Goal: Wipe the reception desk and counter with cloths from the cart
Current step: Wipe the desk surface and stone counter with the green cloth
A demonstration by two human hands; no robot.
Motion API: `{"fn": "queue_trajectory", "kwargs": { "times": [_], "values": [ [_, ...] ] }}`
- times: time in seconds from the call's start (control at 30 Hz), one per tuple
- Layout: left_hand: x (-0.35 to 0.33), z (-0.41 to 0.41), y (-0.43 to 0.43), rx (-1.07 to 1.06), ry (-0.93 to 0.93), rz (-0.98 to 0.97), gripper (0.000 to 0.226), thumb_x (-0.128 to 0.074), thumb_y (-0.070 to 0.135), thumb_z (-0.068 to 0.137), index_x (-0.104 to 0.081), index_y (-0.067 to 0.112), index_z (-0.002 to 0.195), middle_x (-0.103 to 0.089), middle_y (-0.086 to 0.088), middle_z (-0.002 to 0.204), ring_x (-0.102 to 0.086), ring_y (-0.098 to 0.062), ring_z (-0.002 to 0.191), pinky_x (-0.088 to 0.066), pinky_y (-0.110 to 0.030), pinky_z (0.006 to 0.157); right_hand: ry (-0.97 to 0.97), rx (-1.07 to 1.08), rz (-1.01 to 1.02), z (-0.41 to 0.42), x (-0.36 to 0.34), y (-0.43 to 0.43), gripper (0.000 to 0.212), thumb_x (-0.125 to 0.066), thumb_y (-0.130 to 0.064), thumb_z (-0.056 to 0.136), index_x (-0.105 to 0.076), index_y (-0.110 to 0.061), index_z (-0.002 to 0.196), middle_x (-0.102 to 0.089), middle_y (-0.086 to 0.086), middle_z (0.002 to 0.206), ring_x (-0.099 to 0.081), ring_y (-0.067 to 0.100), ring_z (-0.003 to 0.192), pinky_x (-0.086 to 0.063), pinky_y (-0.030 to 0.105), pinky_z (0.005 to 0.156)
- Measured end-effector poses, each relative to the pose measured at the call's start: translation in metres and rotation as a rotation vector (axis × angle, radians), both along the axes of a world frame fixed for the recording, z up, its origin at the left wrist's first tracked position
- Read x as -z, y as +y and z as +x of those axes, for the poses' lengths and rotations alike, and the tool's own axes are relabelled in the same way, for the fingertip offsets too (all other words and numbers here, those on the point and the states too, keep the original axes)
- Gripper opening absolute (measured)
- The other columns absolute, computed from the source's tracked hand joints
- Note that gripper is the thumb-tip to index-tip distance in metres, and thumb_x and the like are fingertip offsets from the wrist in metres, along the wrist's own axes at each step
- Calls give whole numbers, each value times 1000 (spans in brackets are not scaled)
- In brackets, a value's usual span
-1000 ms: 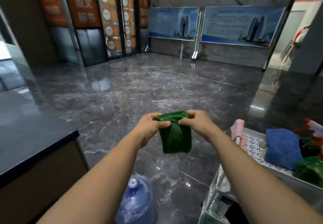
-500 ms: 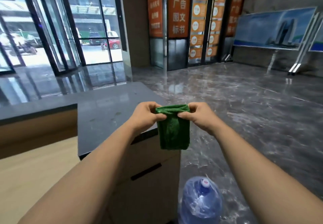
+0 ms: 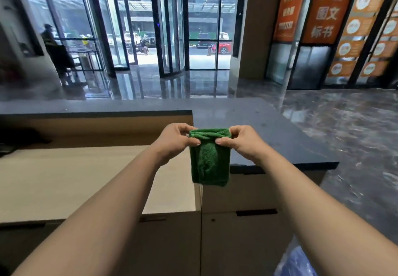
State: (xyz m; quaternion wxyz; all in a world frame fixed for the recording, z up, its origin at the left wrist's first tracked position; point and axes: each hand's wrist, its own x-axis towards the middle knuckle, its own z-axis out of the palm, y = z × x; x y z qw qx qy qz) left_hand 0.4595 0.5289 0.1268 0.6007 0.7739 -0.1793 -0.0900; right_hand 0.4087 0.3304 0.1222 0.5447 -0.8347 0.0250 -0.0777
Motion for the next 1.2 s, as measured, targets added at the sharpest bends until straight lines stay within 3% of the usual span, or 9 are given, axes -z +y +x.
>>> {"fn": "queue_trajectory", "kwargs": {
  "times": [0.13,0.23,0.33,0.43,0.53,0.67,0.87,1.03,1.2],
  "values": [
    [0,16,37,-90,18,48,21,-71,-8,77,-70,9,89,-70,-7,87,-64,-16,83,-50,-20,72,28,-109,-10,36,4,31,38,-78,-15,81,-64,15,99,-65,13,84,-60,18,76,-47,32,73],
    [-5,27,56,-147,51,127,18,-70,-6,79,-69,-1,96,-66,-1,79,-56,-10,69,-41,-6,49,64,-191,-43,61,4,49,32,-77,-14,82,-66,11,97,-65,11,83,-58,15,71,-46,24,63],
    [-6,42,70,-180,92,177,18,-70,-6,79,-67,-4,97,-62,2,72,-52,-8,63,-34,-5,40,85,-261,-91,86,5,64,29,-80,-17,79,-63,5,85,-60,14,79,-57,19,72,-47,29,66],
    [-1,57,80,-222,110,213,12,-71,-5,79,-67,3,87,-61,2,68,-50,-8,62,-33,-6,39,91,-311,-161,109,10,75,29,-81,-19,77,-56,-4,73,-52,12,69,-52,19,65,-44,30,63],
    [8,73,87,-245,125,257,13,-70,-5,79,-67,4,87,-62,0,66,-51,-8,61,-33,-6,39,120,-357,-213,126,15,84,23,-78,-15,80,-61,-2,74,-60,9,72,-56,16,65,-46,21,56],
    [23,94,94,-237,159,299,13,-71,-4,79,-66,7,82,-62,0,67,-51,-8,62,-34,-6,39,163,-378,-286,147,25,93,37,-79,-18,80,-65,12,96,-66,17,87,-61,20,76,-50,31,65],
    [57,144,111,-105,255,456,16,-75,4,77,-62,13,74,-58,-3,68,-48,-12,61,-28,-19,45,310,-382,-437,187,51,112,39,-82,-20,77,-68,9,98,-71,19,94,-64,23,75,-56,42,78],
    [85,188,124,70,297,592,15,-73,6,81,-60,10,87,-57,-6,72,-51,-12,62,-27,-15,38,463,-353,-546,216,73,134,27,-81,-22,77,-67,-1,85,-69,14,86,-63,24,72,-46,32,61],
    [105,219,138,229,334,636,15,-72,7,82,-65,5,95,-62,-9,83,-54,-17,73,-34,-18,50,635,-293,-574,232,84,152,22,-78,-21,80,-68,-4,90,-71,10,85,-64,17,64,-45,26,55]
  ]
}}
